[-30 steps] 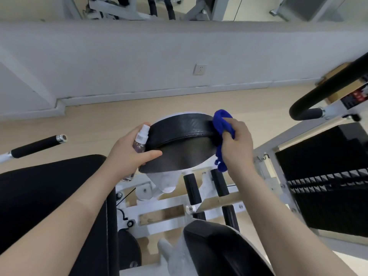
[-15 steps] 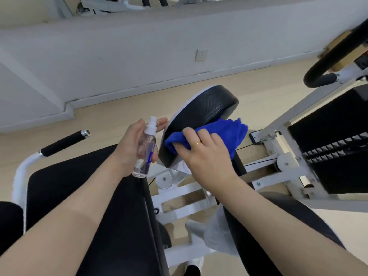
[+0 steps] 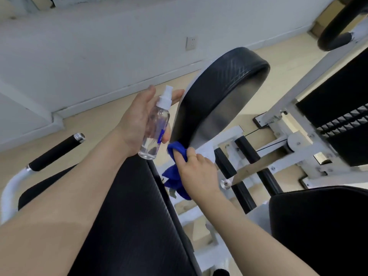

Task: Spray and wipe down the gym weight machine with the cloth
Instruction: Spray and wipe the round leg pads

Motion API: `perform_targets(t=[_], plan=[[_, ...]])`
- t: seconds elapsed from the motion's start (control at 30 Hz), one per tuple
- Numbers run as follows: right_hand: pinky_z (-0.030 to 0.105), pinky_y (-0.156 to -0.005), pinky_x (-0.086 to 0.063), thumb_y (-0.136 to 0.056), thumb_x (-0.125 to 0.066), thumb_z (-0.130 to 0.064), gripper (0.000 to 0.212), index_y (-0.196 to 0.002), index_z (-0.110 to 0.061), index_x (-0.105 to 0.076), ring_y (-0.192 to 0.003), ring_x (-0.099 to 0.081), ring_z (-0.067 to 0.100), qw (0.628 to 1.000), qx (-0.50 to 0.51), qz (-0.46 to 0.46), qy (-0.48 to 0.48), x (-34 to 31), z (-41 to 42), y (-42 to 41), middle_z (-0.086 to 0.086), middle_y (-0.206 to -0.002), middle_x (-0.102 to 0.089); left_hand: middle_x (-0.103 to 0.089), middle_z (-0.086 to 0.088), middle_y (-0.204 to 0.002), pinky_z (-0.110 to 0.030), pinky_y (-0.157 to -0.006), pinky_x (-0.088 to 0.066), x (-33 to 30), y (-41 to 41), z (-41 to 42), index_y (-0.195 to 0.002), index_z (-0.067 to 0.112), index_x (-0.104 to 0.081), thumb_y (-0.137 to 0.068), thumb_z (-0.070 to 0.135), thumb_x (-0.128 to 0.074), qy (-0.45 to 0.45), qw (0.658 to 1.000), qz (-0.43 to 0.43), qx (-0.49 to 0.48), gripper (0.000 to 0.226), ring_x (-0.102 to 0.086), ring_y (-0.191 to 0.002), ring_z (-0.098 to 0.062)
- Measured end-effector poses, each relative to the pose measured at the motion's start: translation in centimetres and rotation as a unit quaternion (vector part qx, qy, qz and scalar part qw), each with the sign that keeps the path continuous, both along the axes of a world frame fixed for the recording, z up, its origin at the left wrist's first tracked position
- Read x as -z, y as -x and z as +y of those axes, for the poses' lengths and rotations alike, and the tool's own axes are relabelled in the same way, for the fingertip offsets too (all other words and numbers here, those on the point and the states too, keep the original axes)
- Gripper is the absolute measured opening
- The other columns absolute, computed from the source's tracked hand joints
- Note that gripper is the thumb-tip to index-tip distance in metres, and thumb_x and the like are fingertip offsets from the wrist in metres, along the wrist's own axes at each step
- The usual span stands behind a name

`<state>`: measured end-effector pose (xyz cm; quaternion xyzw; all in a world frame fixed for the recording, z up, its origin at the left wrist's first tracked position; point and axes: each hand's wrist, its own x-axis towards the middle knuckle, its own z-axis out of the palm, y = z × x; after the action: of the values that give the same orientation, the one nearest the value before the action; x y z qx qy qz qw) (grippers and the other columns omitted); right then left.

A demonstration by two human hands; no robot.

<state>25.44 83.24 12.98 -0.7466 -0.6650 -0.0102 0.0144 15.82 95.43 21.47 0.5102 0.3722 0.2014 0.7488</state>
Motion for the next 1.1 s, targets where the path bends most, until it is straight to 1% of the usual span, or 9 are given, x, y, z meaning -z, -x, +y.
perform_targets(t=[0.1,0.17,0.23,0.33,0.43,0.6,0.8,1.03,1.1], plan=[[0.025,-0.047,-0.03,-0.083,-0.051,-0.018,0.03,-0.108,-0.012,-0.067,-0.044,-0.047,0.021,0.989,-0.003,-0.047,-0.144,-3.4,1.3,-1.6,0.008,-0.071,-0.056,-0.059,-0.01,-0.115,-0.02,-0.042,-0.037,-0.2,-0.5,0.6,-0.118,0.024,-0.061,-0.097,0.046,-0.013,0.02,1.0,-0.011,-0.001,0.056,-0.043,-0.038,-0.019],[0.025,-0.05,-0.023,-0.093,-0.029,-0.01,0.041,-0.101,-0.012,-0.069,-0.039,-0.04,0.021,0.985,0.02,-0.06,-0.16,-4.3,1.8,-1.7,0.008,-0.065,-0.053,-0.057,-0.02,-0.105,-0.019,-0.041,-0.036,-0.5,-0.8,0.6,-0.116,0.024,-0.061,-0.097,0.046,-0.013,0.029,0.999,-0.013,0.003,0.056,-0.043,-0.037,-0.019],[0.025,-0.049,-0.021,-0.077,-0.062,-0.012,0.019,-0.093,-0.014,-0.07,-0.035,-0.034,0.019,0.994,0.035,-0.06,-0.087,-3.4,2.7,-0.4,0.007,-0.06,-0.052,-0.061,-0.01,-0.068,-0.019,-0.041,-0.035,-1.1,-0.9,1.0,-0.114,0.025,-0.061,-0.098,0.045,-0.013,0.034,0.999,-0.011,0.011,0.055,-0.042,-0.037,-0.018],[0.026,-0.051,-0.023,-0.055,-0.08,-0.016,0.056,-0.109,-0.016,-0.064,-0.045,-0.027,0.021,0.993,0.032,-0.024,0.113,-4.1,3.1,1.1,0.008,-0.07,-0.058,-0.047,0.0,-0.043,-0.017,-0.041,-0.035,-1.7,-1.3,1.2,-0.114,0.026,-0.06,-0.098,0.044,-0.013,0.037,0.999,0.012,0.012,0.052,-0.043,-0.038,-0.017],[0.032,-0.059,-0.029,-0.082,-0.062,-0.014,0.063,-0.138,-0.015,-0.032,-0.06,-0.042,0.026,0.993,0.034,0.011,0.109,-5.8,3.1,-0.7,0.011,-0.096,-0.055,-0.048,-0.006,-0.052,-0.017,-0.04,-0.036,-1.8,-1.7,1.3,-0.113,0.027,-0.061,-0.098,0.045,-0.015,0.041,0.999,0.015,0.012,0.052,-0.042,-0.038,-0.017],[0.026,-0.049,-0.023,-0.077,-0.053,-0.011,0.03,-0.104,-0.017,-0.066,-0.043,-0.024,0.021,0.982,0.104,-0.077,-0.137,-12.6,3.8,-5.7,0.008,-0.068,-0.053,-0.054,-0.006,-0.057,-0.023,-0.048,-0.039,-1.1,-1.8,1.0,-0.114,0.029,-0.063,-0.098,0.048,-0.016,0.042,0.998,0.04,-0.007,0.053,-0.048,-0.041,-0.02],[0.031,-0.071,-0.037,-0.095,-0.043,-0.03,0.026,-0.093,-0.01,-0.061,-0.086,-0.053,0.032,0.915,0.297,0.201,-0.185,-14.8,6.1,-13.6,0.008,-0.112,-0.045,-0.055,-0.004,-0.063,-0.02,-0.045,-0.043,-1.7,-3.1,0.1,-0.119,0.026,-0.058,-0.098,0.027,-0.036,-0.054,0.994,0.084,-0.042,0.031,-0.05,-0.047,-0.016],[0.046,-0.107,-0.016,-0.089,-0.046,-0.03,0.029,-0.109,-0.027,-0.067,-0.12,-0.038,0.029,0.957,0.143,0.199,-0.152,-13.4,8.0,-10.2,0.001,-0.13,-0.05,-0.06,0.006,-0.084,-0.029,-0.053,-0.047,-1.5,-4.7,-1.3,-0.118,0.038,-0.047,-0.074,0.033,-0.069,-0.126,0.983,0.116,-0.06,0.049,-0.055,-0.055,-0.015],[0.033,-0.099,-0.035,-0.089,-0.044,-0.026,0.027,-0.103,-0.019,-0.067,-0.103,-0.048,0.023,0.912,0.18,0.322,-0.177,-13.6,8.0,-13.4,0.003,-0.115,-0.054,-0.061,0.015,-0.096,-0.025,-0.056,-0.048,-1.6,-5.3,-1.4,-0.122,0.04,-0.045,-0.074,0.031,-0.074,-0.155,0.976,0.142,-0.062,0.057,-0.058,-0.065,-0.007]])
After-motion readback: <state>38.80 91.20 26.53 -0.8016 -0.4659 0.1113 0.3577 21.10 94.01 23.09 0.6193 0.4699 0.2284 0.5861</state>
